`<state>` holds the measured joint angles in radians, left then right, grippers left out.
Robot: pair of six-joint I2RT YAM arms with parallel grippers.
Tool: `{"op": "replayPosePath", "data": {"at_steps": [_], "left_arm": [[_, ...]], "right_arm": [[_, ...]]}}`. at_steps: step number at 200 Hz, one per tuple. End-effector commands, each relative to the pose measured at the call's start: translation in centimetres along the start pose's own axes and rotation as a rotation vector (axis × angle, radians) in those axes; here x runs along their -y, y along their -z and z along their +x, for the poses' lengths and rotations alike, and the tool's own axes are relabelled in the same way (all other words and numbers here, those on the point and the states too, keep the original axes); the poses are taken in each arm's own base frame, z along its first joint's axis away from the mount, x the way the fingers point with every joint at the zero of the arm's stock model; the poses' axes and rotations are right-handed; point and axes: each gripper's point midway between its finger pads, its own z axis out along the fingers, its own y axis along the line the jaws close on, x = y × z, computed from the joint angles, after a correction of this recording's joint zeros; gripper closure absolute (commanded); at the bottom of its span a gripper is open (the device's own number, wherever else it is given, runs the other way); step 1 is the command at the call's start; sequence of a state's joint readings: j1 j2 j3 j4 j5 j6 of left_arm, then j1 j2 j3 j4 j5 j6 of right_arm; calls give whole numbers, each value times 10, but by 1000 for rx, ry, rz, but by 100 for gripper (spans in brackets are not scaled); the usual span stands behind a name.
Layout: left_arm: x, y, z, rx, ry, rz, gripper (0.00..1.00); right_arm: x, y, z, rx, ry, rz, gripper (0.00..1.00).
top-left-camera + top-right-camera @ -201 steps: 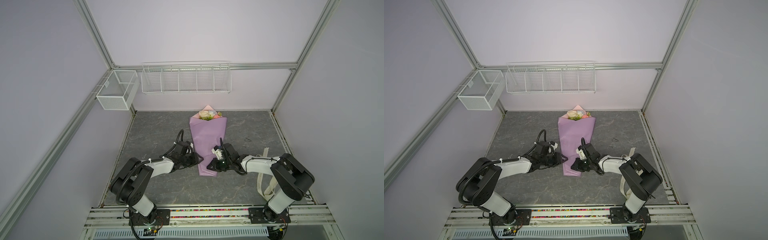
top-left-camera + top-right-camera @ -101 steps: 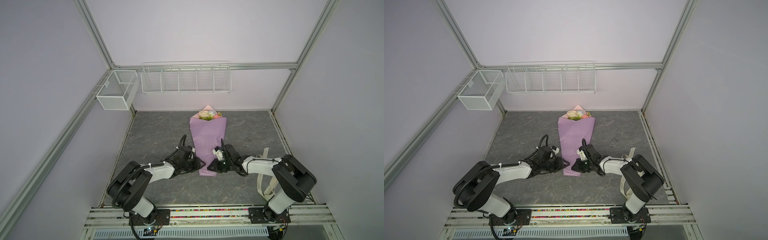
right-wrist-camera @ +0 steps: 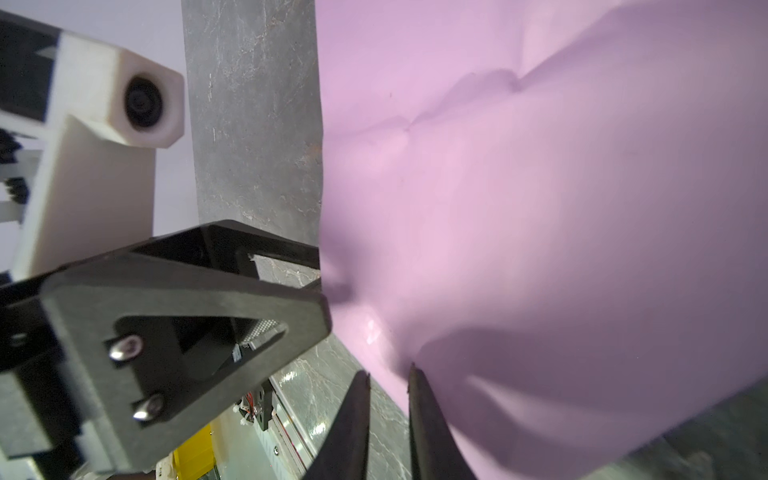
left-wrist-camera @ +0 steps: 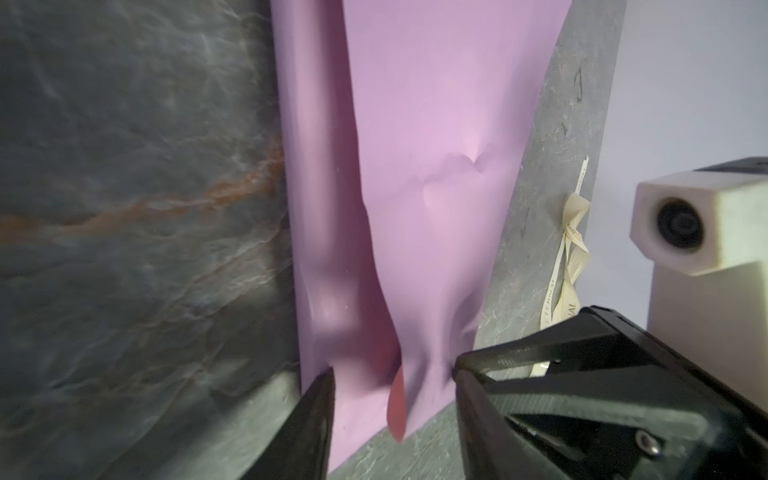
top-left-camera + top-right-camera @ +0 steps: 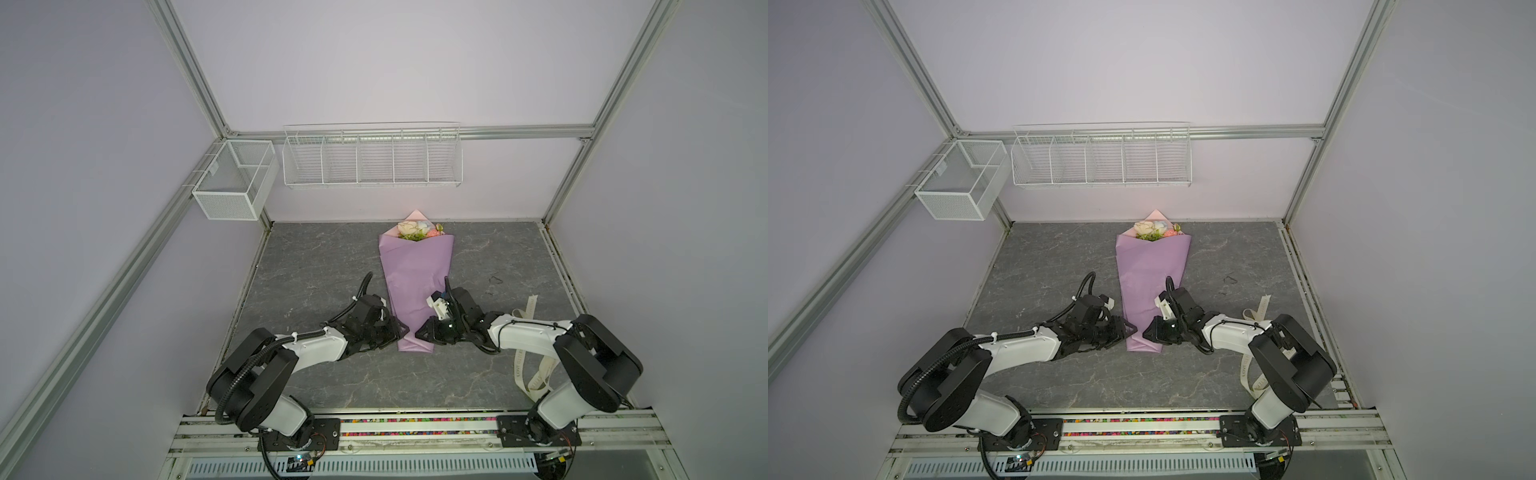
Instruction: Tie the bouquet of fake flowers
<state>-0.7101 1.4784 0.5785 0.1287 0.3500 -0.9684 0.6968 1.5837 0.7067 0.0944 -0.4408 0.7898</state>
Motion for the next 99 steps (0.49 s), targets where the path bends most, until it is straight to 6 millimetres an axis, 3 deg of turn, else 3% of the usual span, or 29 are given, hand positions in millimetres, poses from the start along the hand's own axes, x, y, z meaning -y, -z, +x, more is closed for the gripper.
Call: {"op": "replayPosePath", "data": {"at_steps": [1, 31, 63, 99], "left_arm": [[-1, 3, -1, 22, 5, -8, 53], [16, -8, -2, -11, 8, 75, 63], [9, -13, 0, -19, 23, 59, 70], [11, -10, 3, -16, 34, 92, 92]], "right_arm": [[1, 5, 7, -3, -8, 10, 78], [2, 5, 9, -10, -11, 14, 78], [1, 8, 10, -9, -9, 14, 78], [3, 15, 15, -10, -11, 29, 78]]}}
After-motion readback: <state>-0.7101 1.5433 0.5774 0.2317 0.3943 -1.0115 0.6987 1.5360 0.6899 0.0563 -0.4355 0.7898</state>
